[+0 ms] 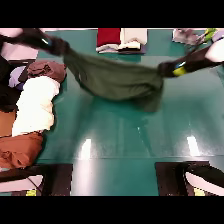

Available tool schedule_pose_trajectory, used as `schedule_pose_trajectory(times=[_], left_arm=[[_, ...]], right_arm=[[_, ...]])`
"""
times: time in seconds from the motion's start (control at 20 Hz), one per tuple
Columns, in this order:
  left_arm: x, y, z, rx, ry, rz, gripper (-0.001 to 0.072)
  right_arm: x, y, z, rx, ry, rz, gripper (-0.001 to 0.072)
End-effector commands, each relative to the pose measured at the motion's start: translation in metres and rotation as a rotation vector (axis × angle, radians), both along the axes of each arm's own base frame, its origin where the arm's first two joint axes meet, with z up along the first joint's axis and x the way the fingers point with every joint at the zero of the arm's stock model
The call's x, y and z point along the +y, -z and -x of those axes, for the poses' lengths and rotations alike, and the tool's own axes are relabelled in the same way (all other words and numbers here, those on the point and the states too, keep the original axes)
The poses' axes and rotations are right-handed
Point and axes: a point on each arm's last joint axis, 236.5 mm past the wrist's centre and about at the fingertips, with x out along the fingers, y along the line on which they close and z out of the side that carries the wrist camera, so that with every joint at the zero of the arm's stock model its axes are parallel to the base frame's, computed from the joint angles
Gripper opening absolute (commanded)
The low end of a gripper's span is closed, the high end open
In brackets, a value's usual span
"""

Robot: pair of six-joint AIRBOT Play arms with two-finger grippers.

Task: Fold the shirts.

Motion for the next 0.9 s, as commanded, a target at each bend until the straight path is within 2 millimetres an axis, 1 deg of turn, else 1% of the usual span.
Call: schedule_pose_trajectory(times=[0.0,0.05,0.15,0.25,0.3,0.4,0.45,0.5,0.55,0.6,0.65,0.75,0.85], left_arm=[[0.016,-0.135,0.067,-0.325,0.002,0.076,0.0025],[0.021,-0.164,0.09,-0.402,-0.001,0.096,0.0024],[0.03,-0.204,0.126,-0.528,0.005,0.106,0.0024],[0.037,-0.23,0.152,-0.608,0.001,0.128,0.0024],[0.038,-0.237,0.159,-0.632,0.0,0.134,0.0024],[0.039,-0.24,0.16,-0.644,-0.002,0.137,0.0024],[0.038,-0.238,0.156,-0.64,0.002,0.127,0.0024],[0.036,-0.231,0.147,-0.625,0.009,0.104,0.0024],[0.034,-0.217,0.133,-0.589,0.01,0.08,0.0024],[0.032,-0.197,0.113,-0.529,0.007,0.054,0.0024],[0.027,-0.17,0.095,-0.448,0.013,0.031,0.0024],[0.016,-0.096,0.053,-0.232,0.033,-0.025,0.0024],[0.007,-0.009,0.015,-0.012,0.047,-0.075,0.0025]], right_arm=[[-0.03,-0.126,0.043,-0.271,0.044,-0.006,0.0015],[-0.033,-0.148,0.058,-0.319,0.042,-0.013,0.0015],[-0.036,-0.179,0.082,-0.382,0.039,-0.02,0.0014],[-0.04,-0.204,0.102,-0.426,0.035,-0.021,0.0014],[-0.04,-0.212,0.106,-0.441,0.033,-0.023,0.0014],[-0.04,-0.224,0.109,-0.452,0.028,-0.022,0.0014],[-0.04,-0.226,0.107,-0.446,0.027,-0.019,0.0014],[-0.039,-0.223,0.101,-0.428,0.026,-0.016,0.0014],[-0.037,-0.215,0.091,-0.398,0.025,-0.01,0.0014],[-0.035,-0.199,0.077,-0.352,0.023,-0.003,0.0014],[-0.032,-0.176,0.062,-0.288,0.021,0.008,0.0014],[-0.027,-0.109,0.029,-0.109,0.016,0.038,0.0014],[-0.021,-0.044,-0.003,0.023,0.016,0.058,0.0014]])
